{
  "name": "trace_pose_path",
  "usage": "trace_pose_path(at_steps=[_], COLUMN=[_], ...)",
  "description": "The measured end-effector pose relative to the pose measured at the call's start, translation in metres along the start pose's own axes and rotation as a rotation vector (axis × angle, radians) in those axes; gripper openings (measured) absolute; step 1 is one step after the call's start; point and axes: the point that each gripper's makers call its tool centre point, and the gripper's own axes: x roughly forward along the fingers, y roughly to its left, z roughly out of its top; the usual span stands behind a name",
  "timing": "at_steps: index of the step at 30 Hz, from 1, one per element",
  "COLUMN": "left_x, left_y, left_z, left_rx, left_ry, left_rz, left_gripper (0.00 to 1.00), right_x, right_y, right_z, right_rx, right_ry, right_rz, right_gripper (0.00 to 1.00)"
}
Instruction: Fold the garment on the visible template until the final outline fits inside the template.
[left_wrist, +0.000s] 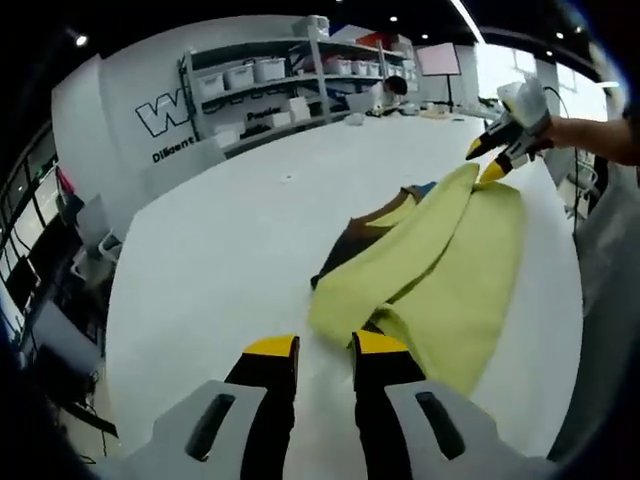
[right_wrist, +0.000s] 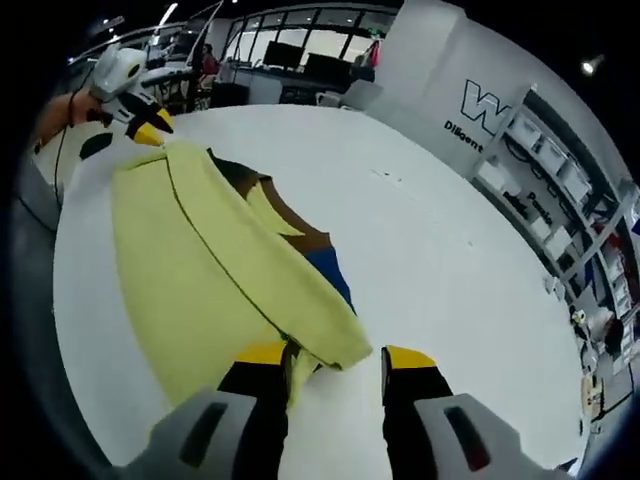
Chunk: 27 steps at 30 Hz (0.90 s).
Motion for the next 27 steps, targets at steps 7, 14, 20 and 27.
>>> trace_pose_path(at_steps=[7, 14, 20, 27], left_x=[0.006, 0.015, 0.017, 0.022], left_y=[0.005, -0.001, -0.007, -0.006], left_z=[0.0, -0.001, -0.006, -0.007], left_rx=[0.084, 0.19, 0.259, 0.282], left_ry=[-0.006, 0.013, 0.04, 0.046], left_rz=[0.015, -0.017, -0.035, -0.031], left_gripper=[0.23, 0.21, 0.2, 0.12], right_x=[-0.004, -0.002, -0.002, 0.0], right_y=[-0.008, -0.003, -0.001, -0.003], right_z=[0.006, 0.003, 0.002, -0.002], right_rx=[-0.185, -0.297, -0.329, -0.416], right_ry=[-0.028, 0.003, 0.001, 0.035], right_rz=[-0.029, -0.006, 0.006, 0.007], right_gripper=[0.24, 0.18, 0.11, 0.08])
